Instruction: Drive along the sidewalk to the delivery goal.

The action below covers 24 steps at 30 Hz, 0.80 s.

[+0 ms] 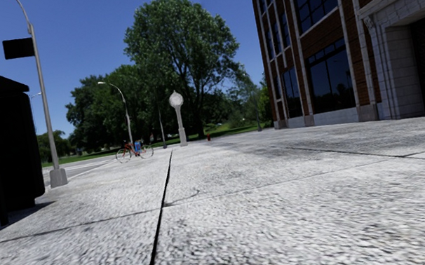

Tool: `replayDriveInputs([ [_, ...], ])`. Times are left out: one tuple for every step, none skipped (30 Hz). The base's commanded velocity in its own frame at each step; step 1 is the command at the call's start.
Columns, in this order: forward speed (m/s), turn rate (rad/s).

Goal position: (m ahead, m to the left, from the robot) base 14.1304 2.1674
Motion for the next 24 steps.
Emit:
replayDriveInputs([
  [2.0, 0.29],
  [2.0, 0.29],
  [2.0, 0.29],
  [2.0, 0.28],
  [2.0, 0.23],
  [2.0, 0.0],
  [2.0, 0.0],
  [2.0, 0.0],
  [2.0, 0.0],
  [2.0, 0.0],
  [2.0, 0.0],
  [2.0, 0.0],
  [2.0, 0.0],
  [2.0, 0.0],
  [2.0, 0.0],
  [2.0, 0.0],
  [2.0, 0.0],
  [2.0, 0.0],
  [2.0, 0.0],
  [2.0, 0.0],
  [2.0, 0.0],
  [2.0, 0.0],
  [2.0, 0.09],
  [2.0, 0.16],
])
